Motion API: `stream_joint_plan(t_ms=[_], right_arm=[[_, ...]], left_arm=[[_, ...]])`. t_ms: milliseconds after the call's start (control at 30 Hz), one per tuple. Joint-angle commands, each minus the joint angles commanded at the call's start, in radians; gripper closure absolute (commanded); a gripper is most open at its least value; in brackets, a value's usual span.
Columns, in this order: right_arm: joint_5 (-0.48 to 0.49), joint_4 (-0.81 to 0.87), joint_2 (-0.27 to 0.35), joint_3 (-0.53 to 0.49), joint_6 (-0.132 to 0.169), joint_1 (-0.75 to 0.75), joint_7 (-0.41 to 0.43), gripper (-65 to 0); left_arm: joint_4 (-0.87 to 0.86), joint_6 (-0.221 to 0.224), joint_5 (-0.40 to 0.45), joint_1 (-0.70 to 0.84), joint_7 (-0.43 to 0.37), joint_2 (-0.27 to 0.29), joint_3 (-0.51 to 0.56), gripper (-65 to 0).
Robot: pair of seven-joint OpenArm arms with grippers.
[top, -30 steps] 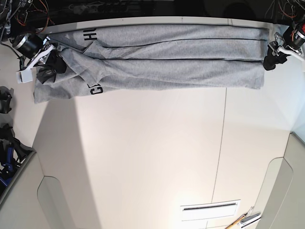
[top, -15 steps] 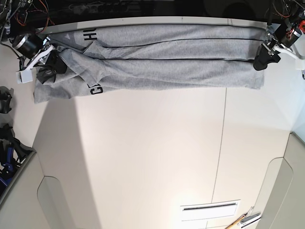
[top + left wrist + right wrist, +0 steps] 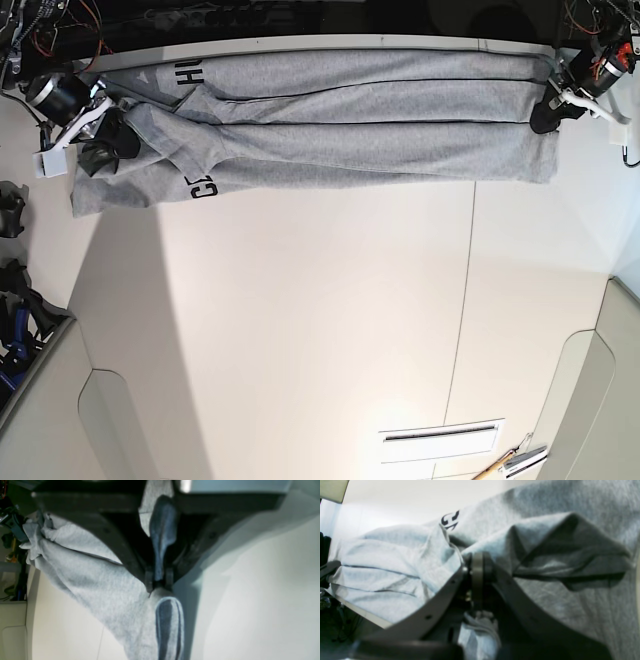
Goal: Fold the T-shirt properly
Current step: 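Fold the strip end with the left gripper toward the right gripper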
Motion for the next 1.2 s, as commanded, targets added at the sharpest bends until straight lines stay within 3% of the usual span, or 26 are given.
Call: stream_joint_plan(t_ms=[133, 500, 667, 767, 900, 1067, 1200], right_arm=[[0.0, 0.0, 0.0, 0.0, 0.0, 0.001, 0.001, 0.0], [-0.005, 0.003, 0.001, 0.047, 0.0, 0.089, 0.004, 0.0], [-0.019, 0.003, 0.003, 0.057, 0.0, 0.103, 0.004, 0.0], [-0.019, 0.003, 0.003, 0.058, 0.0, 0.103, 0.004, 0.0], [-0.019, 0.003, 0.003, 0.058, 0.0, 0.103, 0.004, 0.0], [-0.026, 0.003, 0.003, 0.058, 0.0, 0.103, 0.005, 0.0], [-0.026, 0.003, 0.003, 0.058, 0.0, 0.103, 0.005, 0.0]], left_arm=[[0.001, 0.0, 0.015, -0.037, 0.001, 0.0, 0.0, 0.0], [0.001, 0.017, 0.199, -0.293, -0.021, -0.018, 0.001, 0.0], [0.001, 0.044, 0.334, -0.424, -0.068, -0.068, 0.069, 0.0], [0.001, 0.109, 0.442, -0.494, -0.121, -0.106, 0.132, 0.0], [0.001, 0.128, 0.561, -0.581, -0.142, -0.147, 0.197, 0.0], [0.002, 0.135, 0.583, -0.62, -0.142, -0.222, 0.279, 0.0], [0.077, 0.141, 0.566, -0.612, -0.098, -0.217, 0.352, 0.0]])
